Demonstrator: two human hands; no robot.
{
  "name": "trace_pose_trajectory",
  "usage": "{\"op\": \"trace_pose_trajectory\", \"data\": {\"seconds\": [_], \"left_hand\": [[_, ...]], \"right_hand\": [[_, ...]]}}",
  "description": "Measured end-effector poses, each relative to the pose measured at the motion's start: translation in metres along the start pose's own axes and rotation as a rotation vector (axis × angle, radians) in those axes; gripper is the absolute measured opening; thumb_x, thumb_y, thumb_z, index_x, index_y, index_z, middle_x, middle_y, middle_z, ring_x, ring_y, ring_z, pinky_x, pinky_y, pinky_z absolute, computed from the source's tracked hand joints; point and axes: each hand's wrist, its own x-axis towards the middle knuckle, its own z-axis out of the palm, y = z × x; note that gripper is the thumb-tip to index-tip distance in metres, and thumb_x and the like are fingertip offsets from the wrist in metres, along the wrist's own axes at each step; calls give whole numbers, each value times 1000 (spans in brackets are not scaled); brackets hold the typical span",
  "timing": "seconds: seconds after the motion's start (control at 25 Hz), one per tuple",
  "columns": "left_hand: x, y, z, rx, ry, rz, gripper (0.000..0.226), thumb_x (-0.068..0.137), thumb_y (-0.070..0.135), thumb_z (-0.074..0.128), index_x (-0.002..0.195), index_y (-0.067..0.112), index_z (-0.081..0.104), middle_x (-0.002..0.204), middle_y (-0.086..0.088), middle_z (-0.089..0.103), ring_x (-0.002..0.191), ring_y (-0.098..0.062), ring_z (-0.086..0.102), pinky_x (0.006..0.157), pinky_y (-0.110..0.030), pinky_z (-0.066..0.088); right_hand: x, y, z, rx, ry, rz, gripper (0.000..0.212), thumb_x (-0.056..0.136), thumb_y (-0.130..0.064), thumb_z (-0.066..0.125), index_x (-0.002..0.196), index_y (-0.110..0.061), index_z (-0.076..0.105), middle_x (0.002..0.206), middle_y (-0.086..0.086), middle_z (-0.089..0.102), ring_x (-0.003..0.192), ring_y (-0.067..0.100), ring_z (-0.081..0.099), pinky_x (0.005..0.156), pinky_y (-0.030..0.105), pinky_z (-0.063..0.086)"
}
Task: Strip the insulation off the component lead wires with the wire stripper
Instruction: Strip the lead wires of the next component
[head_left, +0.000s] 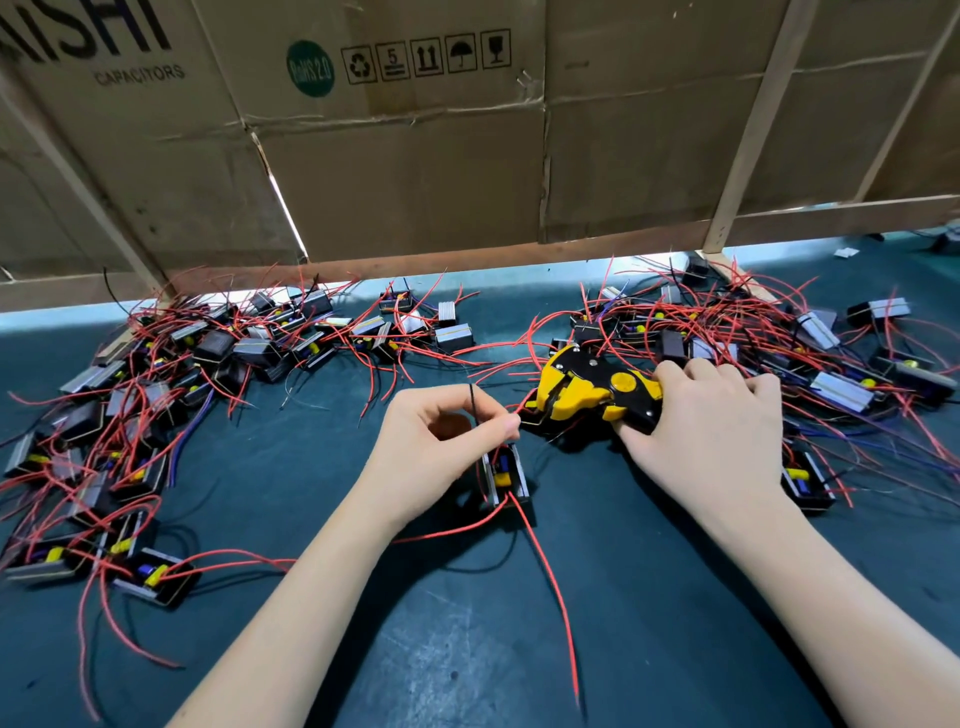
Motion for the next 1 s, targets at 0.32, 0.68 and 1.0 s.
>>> {"op": "trace_pose_trajectory", "data": {"seconds": [0.32,0.68,1.0], "left_hand": [[-2,-8,6,130,-40,-61,16,82,26,75,68,19,71,53,13,59,47,-9,40,48,-16,32],[-3,-6,10,163,-67,-80,18,81,30,75,70,18,70,61,-7,65,52,-14,44,54,-26,34],[-5,-6,10,213,-88,-33,17,83,18,76,67,15,68,54,10,57,46,-3,38,50,-11,30]], "right_hand": [[1,-1,-1,33,4,-3,44,71,-54,69,81,-12,59,81,10,63,81,32,59,75,39,28],[4,0,-8,55,-23,-18,37,72,-52,65,72,-17,53,76,5,62,78,30,62,75,40,30],[2,-1,-6,36,-20,-35,38,69,-50,70,75,-15,55,77,7,61,79,31,59,75,40,29]]}}
